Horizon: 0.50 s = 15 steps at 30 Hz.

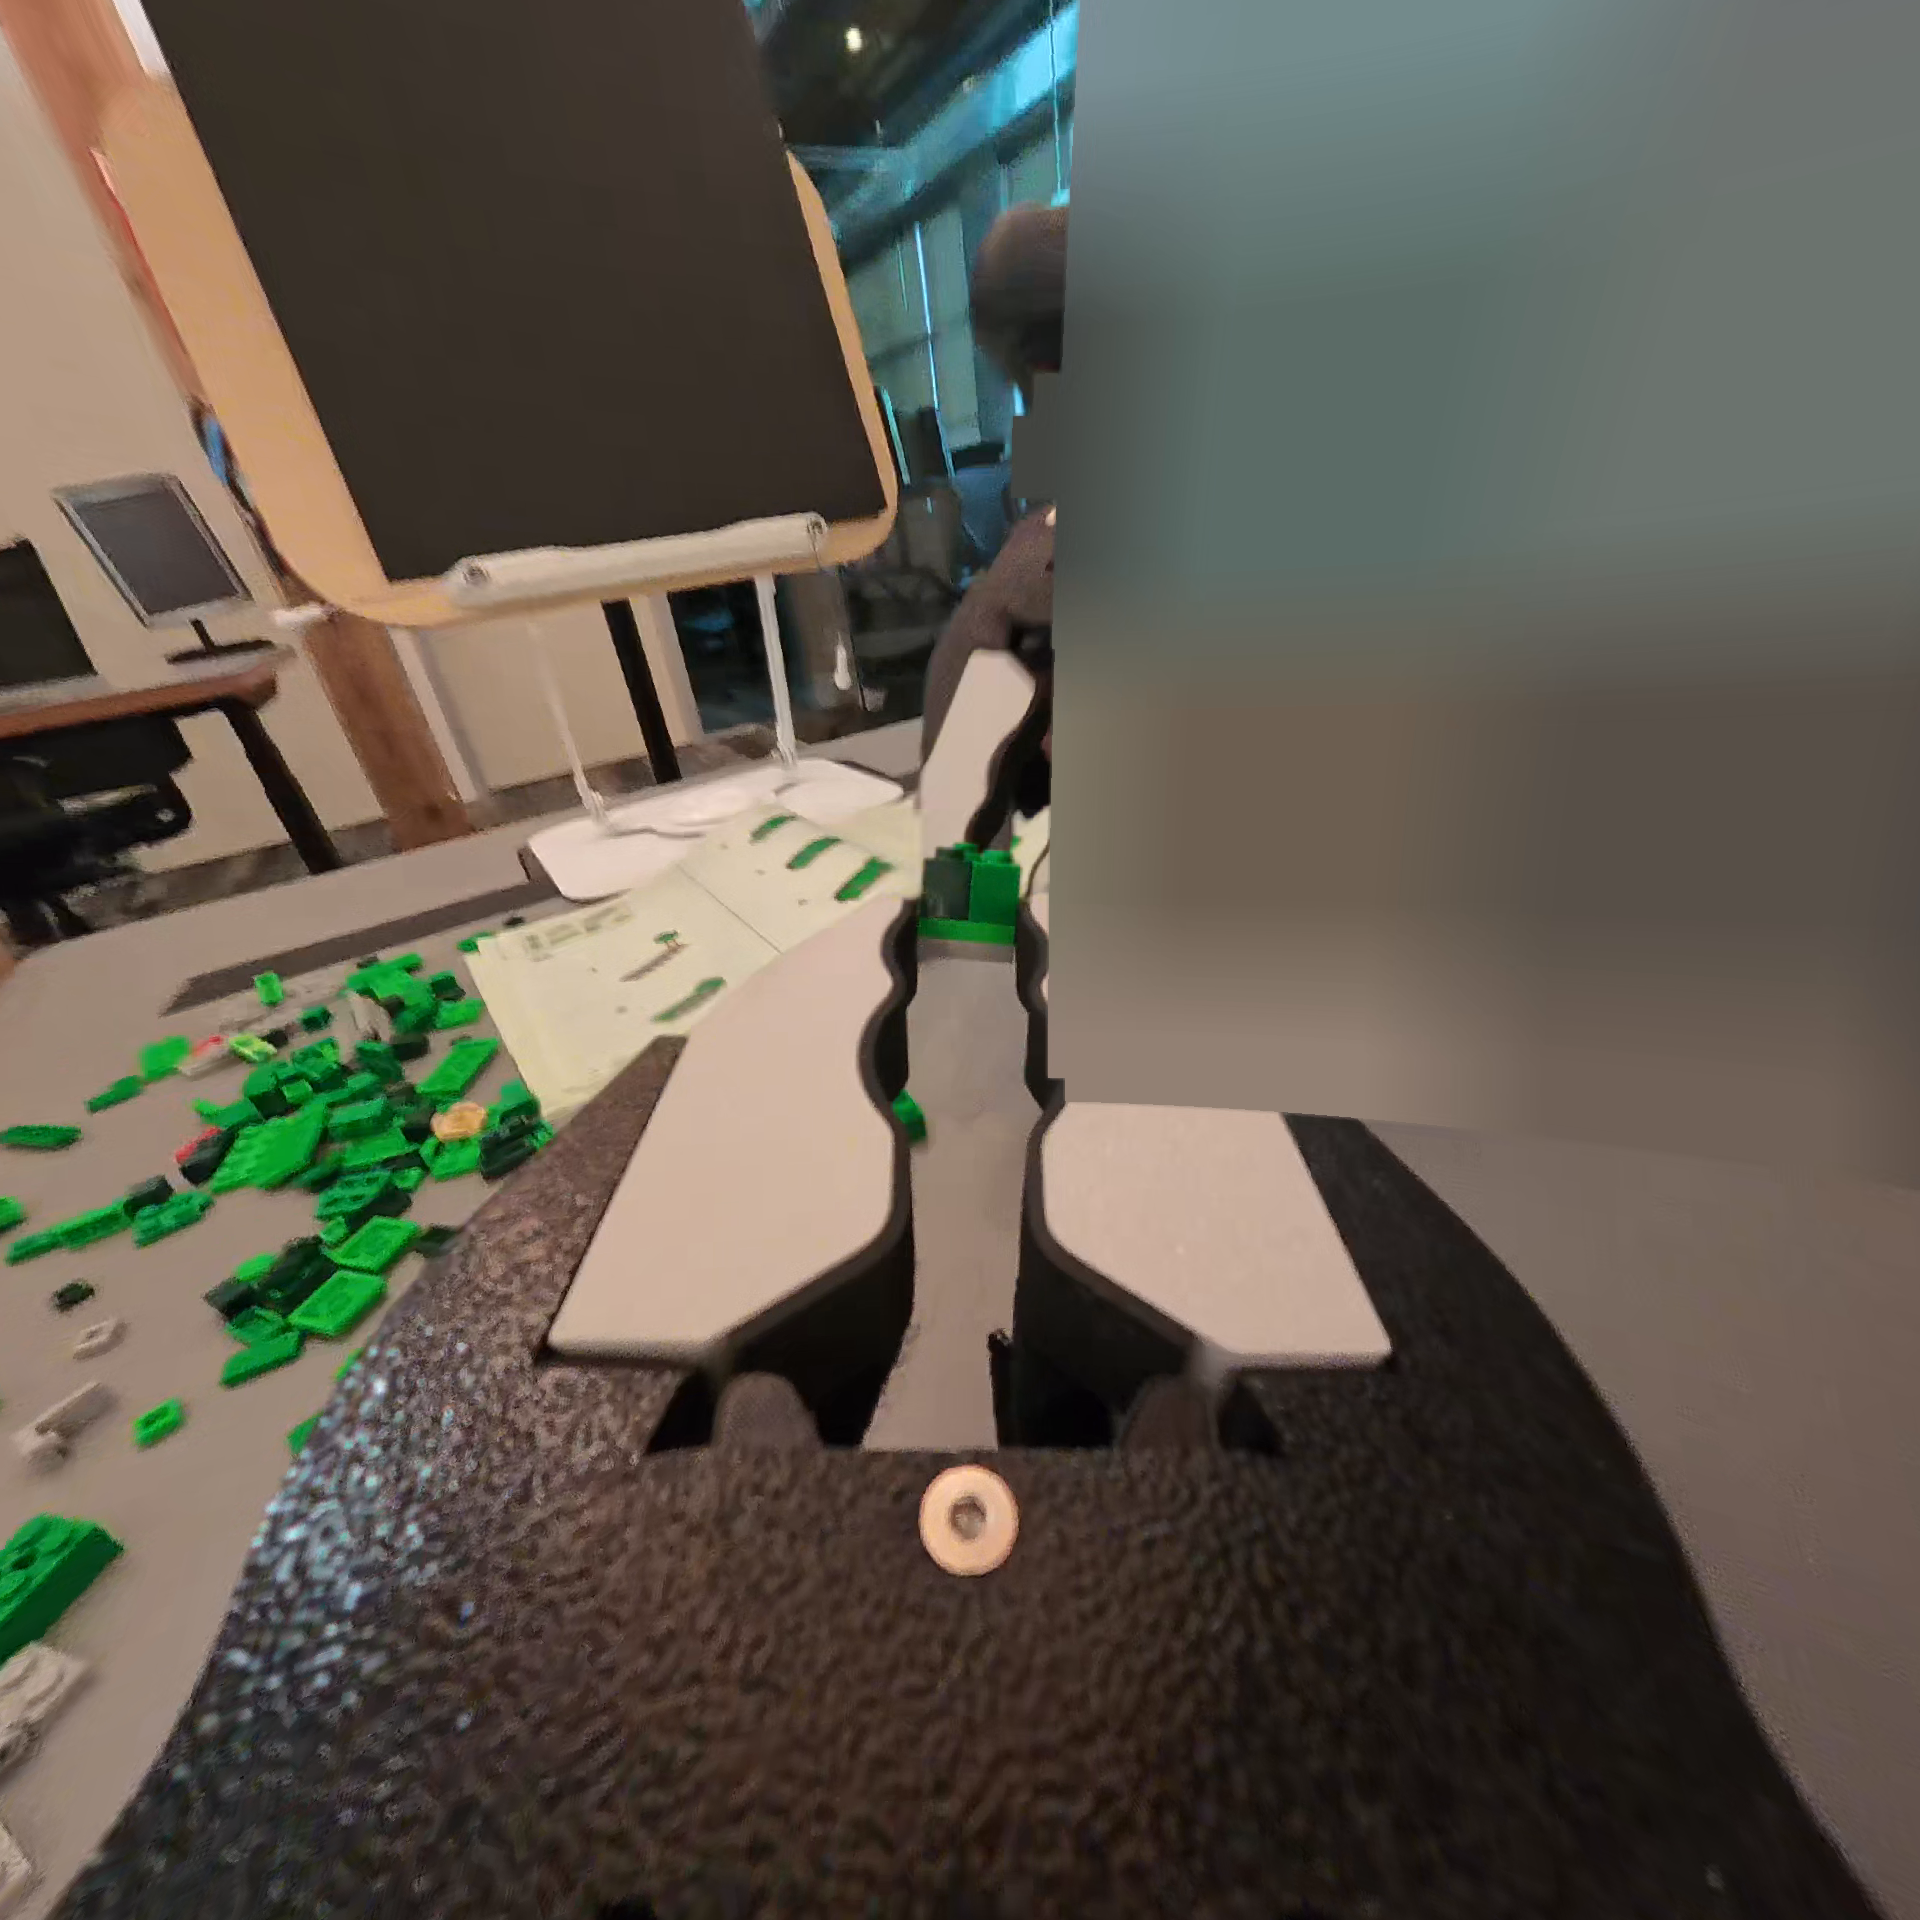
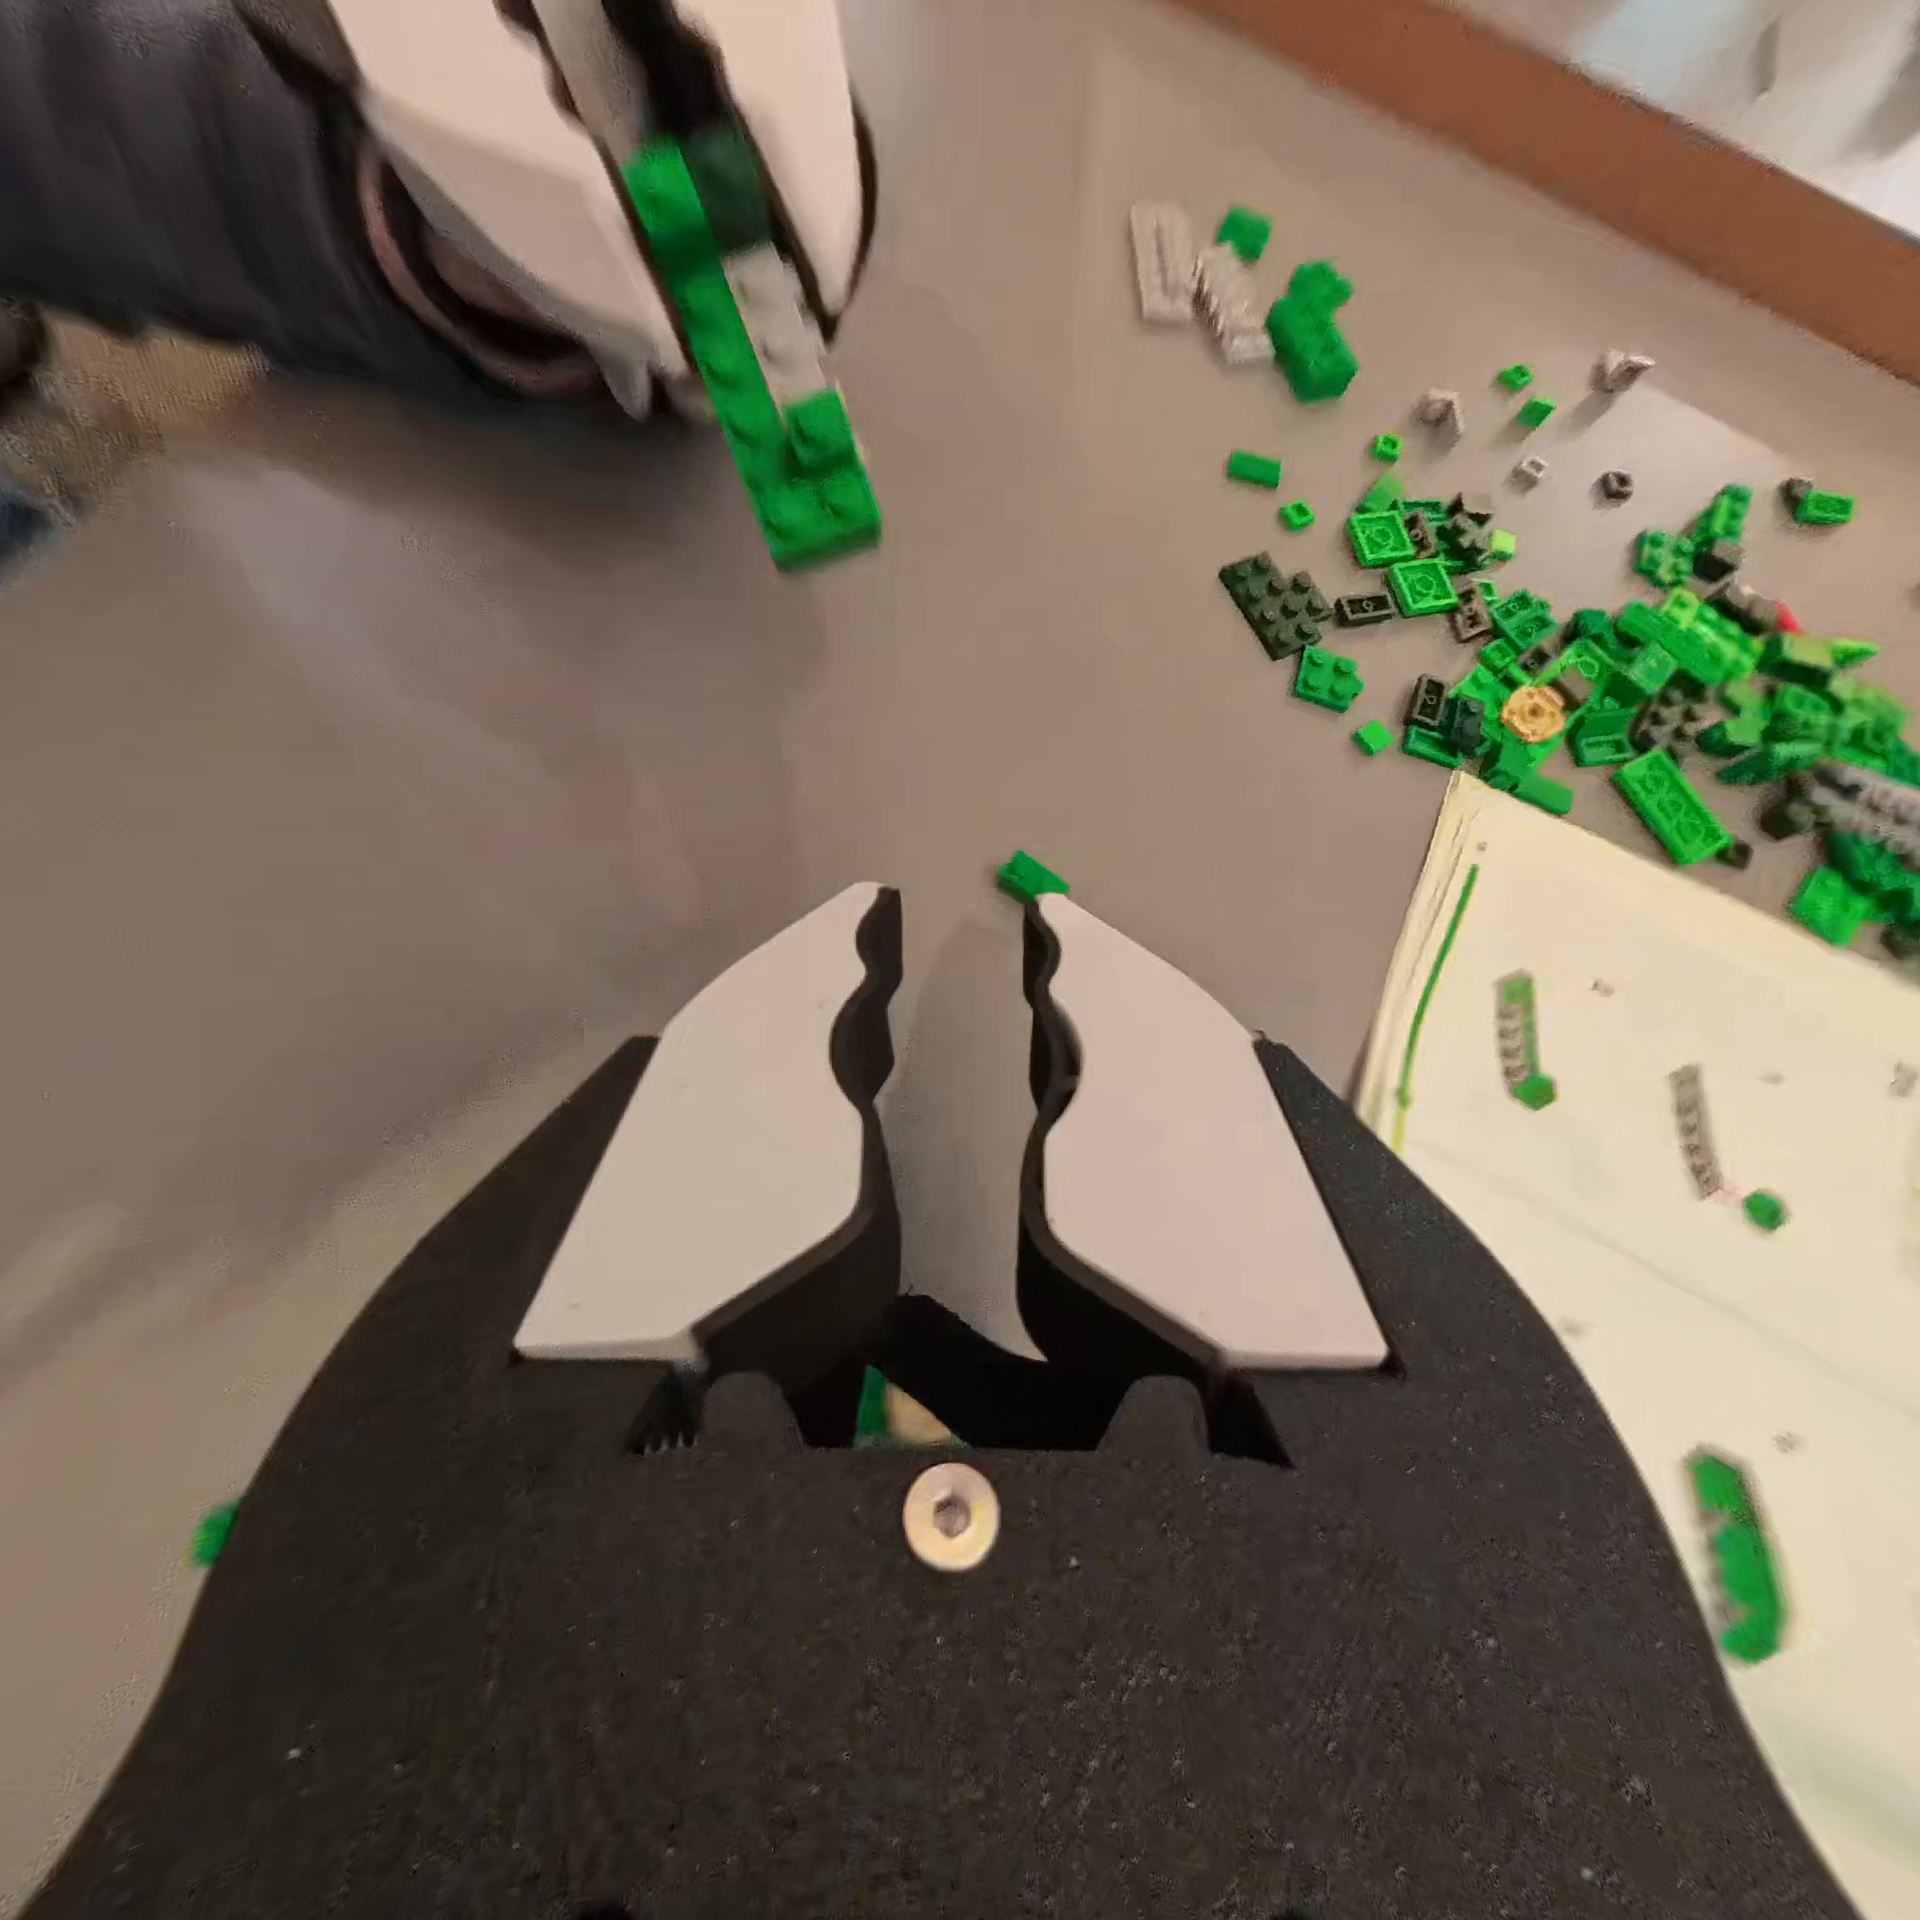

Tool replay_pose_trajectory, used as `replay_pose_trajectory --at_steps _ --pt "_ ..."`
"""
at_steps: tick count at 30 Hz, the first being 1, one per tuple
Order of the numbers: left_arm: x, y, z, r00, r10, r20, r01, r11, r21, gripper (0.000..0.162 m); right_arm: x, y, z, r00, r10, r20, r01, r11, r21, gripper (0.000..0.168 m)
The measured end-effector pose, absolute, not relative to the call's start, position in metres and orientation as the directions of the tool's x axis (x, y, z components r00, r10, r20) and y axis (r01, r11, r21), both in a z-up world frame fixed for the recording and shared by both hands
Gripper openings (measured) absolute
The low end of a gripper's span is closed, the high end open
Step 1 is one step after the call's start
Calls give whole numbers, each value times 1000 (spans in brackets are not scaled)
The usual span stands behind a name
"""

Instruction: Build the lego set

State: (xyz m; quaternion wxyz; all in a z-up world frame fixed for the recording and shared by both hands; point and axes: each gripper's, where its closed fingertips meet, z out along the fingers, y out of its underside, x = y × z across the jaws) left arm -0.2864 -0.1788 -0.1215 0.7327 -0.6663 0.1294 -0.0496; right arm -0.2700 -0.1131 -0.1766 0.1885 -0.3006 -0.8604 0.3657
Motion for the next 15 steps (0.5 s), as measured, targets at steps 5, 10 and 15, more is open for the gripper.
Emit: replay_pose_trajectory --at_steps 5,10,15 --pt "-293 -178 -121 963 -229 -142 -115 128 -985 17 -295 -116 -205 -852 519 66 391 715 -580 18" --pt "-302 -183 -115 970 -221 -97 -61 164 -985 16 -301 -116 -220 -935 338 108 258 857 -446 18" --pt "-301 -185 -114 968 -234 -91 -49 178 -983 17 -300 -120 -222 -963 235 130 173 913 -369 11"
